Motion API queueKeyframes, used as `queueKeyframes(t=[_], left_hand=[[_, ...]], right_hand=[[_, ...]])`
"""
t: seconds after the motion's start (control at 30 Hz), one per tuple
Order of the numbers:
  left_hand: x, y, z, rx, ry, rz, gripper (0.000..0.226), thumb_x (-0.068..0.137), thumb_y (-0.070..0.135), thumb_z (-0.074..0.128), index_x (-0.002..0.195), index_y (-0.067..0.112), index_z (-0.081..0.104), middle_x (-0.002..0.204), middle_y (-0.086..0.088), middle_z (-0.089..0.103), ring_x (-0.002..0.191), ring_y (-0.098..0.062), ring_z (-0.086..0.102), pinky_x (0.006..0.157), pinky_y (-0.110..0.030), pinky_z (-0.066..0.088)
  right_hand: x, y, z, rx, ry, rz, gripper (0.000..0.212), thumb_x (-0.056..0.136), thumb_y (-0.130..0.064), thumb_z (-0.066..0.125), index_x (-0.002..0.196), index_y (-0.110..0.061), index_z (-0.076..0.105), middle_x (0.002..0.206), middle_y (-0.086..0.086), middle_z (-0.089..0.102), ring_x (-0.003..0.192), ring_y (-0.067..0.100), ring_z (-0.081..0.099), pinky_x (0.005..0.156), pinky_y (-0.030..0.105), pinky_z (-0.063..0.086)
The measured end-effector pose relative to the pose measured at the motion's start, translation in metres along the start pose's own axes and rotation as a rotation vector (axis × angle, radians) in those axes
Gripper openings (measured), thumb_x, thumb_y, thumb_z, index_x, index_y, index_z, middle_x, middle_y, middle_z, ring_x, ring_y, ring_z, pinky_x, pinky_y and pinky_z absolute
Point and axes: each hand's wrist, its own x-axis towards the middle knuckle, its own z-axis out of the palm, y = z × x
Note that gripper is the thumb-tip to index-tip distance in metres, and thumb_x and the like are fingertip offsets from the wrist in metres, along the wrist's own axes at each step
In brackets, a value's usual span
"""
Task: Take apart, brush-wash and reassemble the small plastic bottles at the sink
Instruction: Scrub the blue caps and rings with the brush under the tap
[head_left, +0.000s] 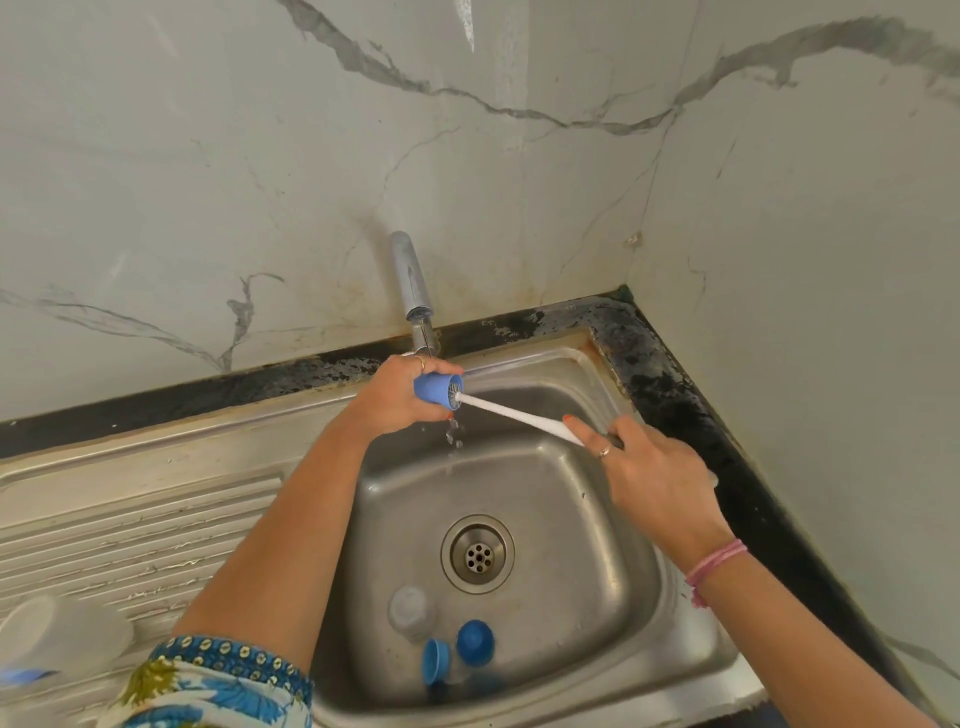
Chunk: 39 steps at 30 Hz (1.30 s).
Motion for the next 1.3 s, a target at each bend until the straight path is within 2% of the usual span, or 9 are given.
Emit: queueKeyframes(t=[0.1, 0.2, 0.3, 0.43, 0.73, 1.0, 1.13, 1.2, 1.3], left_hand=[[0.0, -0.002, 0.004, -0.019, 0.017, -0.058, 0.055, 0.07, 0.006, 0.084, 0.121, 0.016, 0.067, 0.111, 0.004, 0.062, 0.093, -0.006, 0.054, 0.071, 0.002, 0.037], [0.002, -0.005, 0.007, -0.084, 0.042, -0.127, 0.072, 0.07, 0.002, 0.083, 0.135, 0.013, 0.055, 0.123, -0.002, 0.062, 0.103, -0.008, 0.053, 0.077, 0.004, 0.039], [0.004, -0.008, 0.013, -0.097, 0.036, -0.201, 0.095, 0.069, 0.005, 0.085, 0.149, 0.019, 0.035, 0.121, -0.001, 0.063, 0.108, -0.013, 0.056, 0.089, -0.009, 0.04], [0.011, -0.022, 0.016, 0.038, 0.123, -0.344, 0.101, 0.073, 0.011, 0.082, 0.154, 0.019, 0.021, 0.132, -0.009, 0.059, 0.118, -0.027, 0.056, 0.099, -0.032, 0.041], [0.016, -0.026, 0.03, -0.749, 0.166, -0.707, 0.082, 0.072, 0.006, 0.083, 0.14, 0.01, 0.037, 0.122, -0.014, 0.064, 0.093, -0.025, 0.064, 0.073, -0.037, 0.056], [0.026, -0.024, 0.029, -0.883, 0.267, -0.599, 0.071, 0.072, 0.003, 0.082, 0.129, 0.021, 0.043, 0.111, 0.001, 0.063, 0.096, -0.021, 0.064, 0.06, -0.031, 0.053], [0.031, -0.003, 0.018, -0.601, 0.139, -0.432, 0.048, 0.075, 0.0, 0.079, 0.099, 0.032, 0.051, 0.096, 0.006, 0.065, 0.095, -0.021, 0.065, 0.074, -0.035, 0.057], [0.031, 0.0, 0.012, -0.552, 0.102, -0.428, 0.057, 0.075, 0.001, 0.079, 0.119, 0.027, 0.053, 0.1, 0.003, 0.064, 0.105, -0.027, 0.063, 0.087, -0.042, 0.056], [0.018, 0.003, 0.01, -0.479, 0.069, -0.445, 0.108, 0.073, 0.008, 0.083, 0.155, 0.021, 0.013, 0.117, 0.001, 0.062, 0.111, -0.025, 0.061, 0.09, -0.043, 0.054]], right_hand=[[0.001, -0.001, 0.003, 0.118, -0.114, 0.061, 0.056, 0.087, -0.017, 0.067, 0.137, -0.036, 0.05, 0.078, 0.0, 0.05, 0.053, 0.013, 0.041, 0.04, 0.028, 0.038], [0.003, -0.016, -0.007, 1.055, -0.585, 0.456, 0.037, 0.098, -0.027, 0.054, 0.133, -0.038, 0.048, 0.076, 0.0, 0.053, 0.051, 0.005, 0.044, 0.045, 0.019, 0.037], [0.01, -0.008, -0.013, 1.363, -0.713, 0.654, 0.029, 0.097, -0.02, 0.057, 0.125, -0.027, 0.055, 0.071, 0.001, 0.053, 0.046, 0.006, 0.039, 0.038, 0.019, 0.032], [0.016, 0.006, -0.028, 1.345, -0.634, 0.746, 0.018, 0.097, -0.017, 0.055, 0.111, -0.026, 0.059, 0.069, 0.003, 0.051, 0.044, 0.008, 0.036, 0.036, 0.021, 0.029], [0.011, 0.009, -0.021, 1.473, -0.566, 0.875, 0.012, 0.097, -0.015, 0.055, 0.101, -0.025, 0.06, 0.067, 0.003, 0.05, 0.044, 0.007, 0.035, 0.035, 0.019, 0.028], [0.013, 0.001, -0.013, 1.587, -0.536, 0.942, 0.013, 0.096, -0.017, 0.057, 0.108, -0.023, 0.059, 0.066, 0.002, 0.051, 0.043, 0.006, 0.036, 0.034, 0.016, 0.033], [0.018, -0.001, -0.015, 1.576, -0.513, 0.953, 0.01, 0.096, -0.017, 0.057, 0.104, -0.024, 0.06, 0.068, 0.003, 0.052, 0.045, 0.007, 0.037, 0.035, 0.016, 0.034], [0.02, -0.003, -0.016, 1.549, -0.516, 0.915, 0.011, 0.097, -0.017, 0.056, 0.103, -0.026, 0.06, 0.069, 0.004, 0.051, 0.045, 0.007, 0.037, 0.035, 0.016, 0.034], [0.02, -0.006, -0.019, 1.394, -0.516, 0.795, 0.014, 0.098, -0.019, 0.054, 0.105, -0.03, 0.059, 0.073, 0.004, 0.051, 0.047, 0.007, 0.039, 0.039, 0.019, 0.033]])
